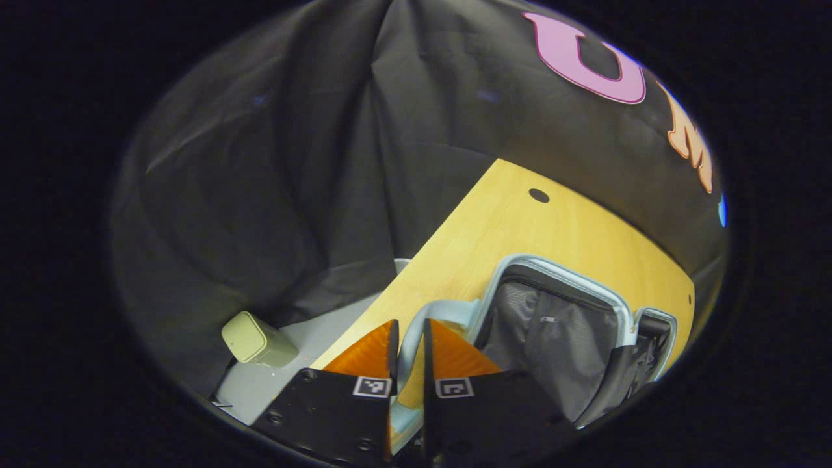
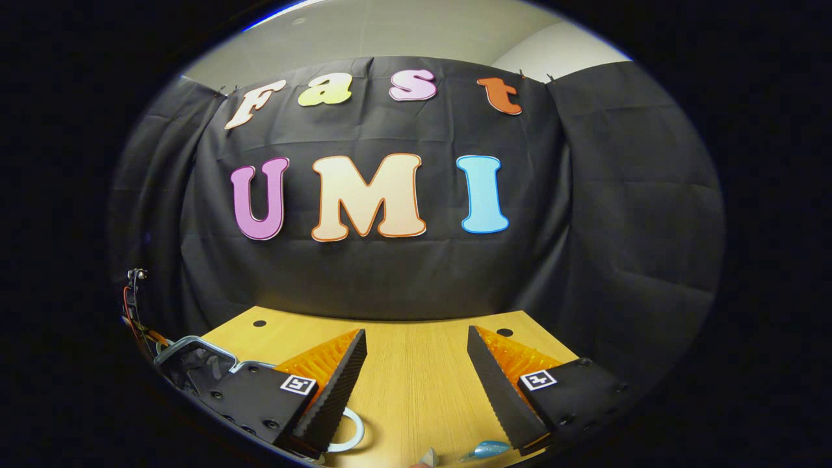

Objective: First open the suitcase, pack the skin care products into it, and then close the suitcase.

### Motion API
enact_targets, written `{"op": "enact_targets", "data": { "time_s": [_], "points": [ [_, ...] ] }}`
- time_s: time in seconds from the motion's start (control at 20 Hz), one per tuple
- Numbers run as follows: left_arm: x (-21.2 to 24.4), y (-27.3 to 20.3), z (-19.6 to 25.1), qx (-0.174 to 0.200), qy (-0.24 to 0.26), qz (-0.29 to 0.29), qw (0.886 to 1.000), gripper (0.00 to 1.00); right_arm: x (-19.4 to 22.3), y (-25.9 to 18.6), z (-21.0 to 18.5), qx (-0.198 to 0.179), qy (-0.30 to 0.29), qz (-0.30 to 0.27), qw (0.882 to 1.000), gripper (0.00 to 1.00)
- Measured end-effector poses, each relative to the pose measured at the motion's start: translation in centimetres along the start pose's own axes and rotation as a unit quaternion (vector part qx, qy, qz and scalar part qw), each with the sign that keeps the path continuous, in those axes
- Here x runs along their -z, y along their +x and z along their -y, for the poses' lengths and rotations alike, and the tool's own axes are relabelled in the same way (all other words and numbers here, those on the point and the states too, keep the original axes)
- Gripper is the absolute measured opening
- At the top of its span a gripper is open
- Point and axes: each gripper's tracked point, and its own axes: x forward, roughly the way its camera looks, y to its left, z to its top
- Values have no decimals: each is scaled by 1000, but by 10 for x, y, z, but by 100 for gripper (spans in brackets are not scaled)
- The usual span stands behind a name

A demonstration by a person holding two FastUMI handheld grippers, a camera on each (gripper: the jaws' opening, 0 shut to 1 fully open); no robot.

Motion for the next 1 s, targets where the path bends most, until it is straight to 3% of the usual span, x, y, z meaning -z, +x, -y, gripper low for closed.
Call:
{"op": "enact_targets", "data": {
  "time_s": [0.1,0.15,0.35,0.55,0.65,1.0],
  "points": [
    [-7,-6,5,2,-15,22,1000,24,-1,1,1,-7,-5,3,1000,95],
    [-14,-14,8,2,-18,42,999,55,-3,0,3,-10,-6,7,1000,96],
    [-51,-63,46,8,-13,160,987,95,-17,-3,19,-16,2,34,999,98],
    [-74,-136,109,23,17,246,969,96,-29,-5,41,-24,6,52,998,97],
    [-82,-169,154,48,29,282,958,95,-37,-6,55,-23,6,67,997,97],
    [-46,-244,320,158,80,310,934,95,-42,-8,99,-30,17,79,996,98]
  ]
}}
